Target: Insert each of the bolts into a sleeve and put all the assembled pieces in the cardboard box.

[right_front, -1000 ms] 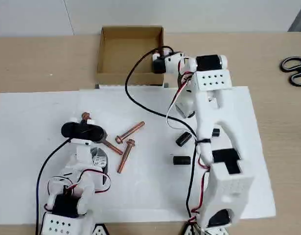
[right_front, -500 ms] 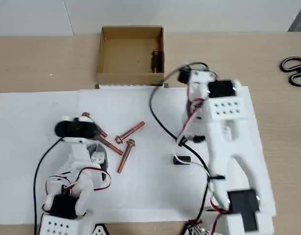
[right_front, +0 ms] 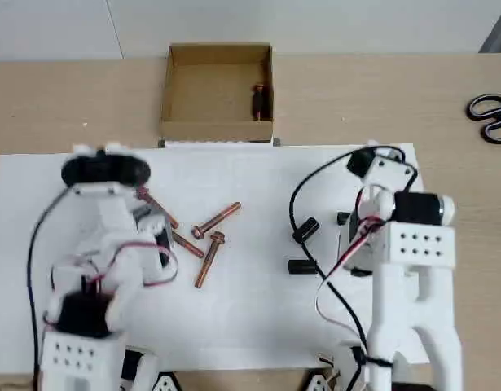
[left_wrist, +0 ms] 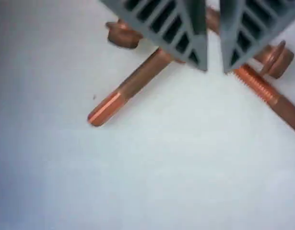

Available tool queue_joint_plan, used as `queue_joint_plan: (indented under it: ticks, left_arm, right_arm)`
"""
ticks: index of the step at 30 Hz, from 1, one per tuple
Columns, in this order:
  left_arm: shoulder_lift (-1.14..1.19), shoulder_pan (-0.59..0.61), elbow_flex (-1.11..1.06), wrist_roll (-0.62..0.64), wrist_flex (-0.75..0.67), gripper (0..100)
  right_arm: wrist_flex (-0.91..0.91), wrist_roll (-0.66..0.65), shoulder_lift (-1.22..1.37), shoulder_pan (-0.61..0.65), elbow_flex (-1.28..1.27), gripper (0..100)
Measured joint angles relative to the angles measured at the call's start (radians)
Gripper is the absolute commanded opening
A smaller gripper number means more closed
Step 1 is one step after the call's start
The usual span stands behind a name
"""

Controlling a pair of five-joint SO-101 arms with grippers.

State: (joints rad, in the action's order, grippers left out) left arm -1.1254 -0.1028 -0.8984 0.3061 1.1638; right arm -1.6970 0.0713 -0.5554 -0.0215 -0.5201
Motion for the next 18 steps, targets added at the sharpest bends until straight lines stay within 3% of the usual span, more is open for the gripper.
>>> queue_joint_plan:
  ticks: [8, 18]
  left_arm:
    - [0.417, 0.046, 0.387, 0.137, 0.087, 1]
    - [0.75, 0.147, 0.454, 0.387, 0.031, 1]
  right_arm:
    - [0.037, 0.009, -0.144, -0.066, -0.051, 0.3]
    - [0.038, 0.009, -0.273, -0.19, -0.074, 0.3]
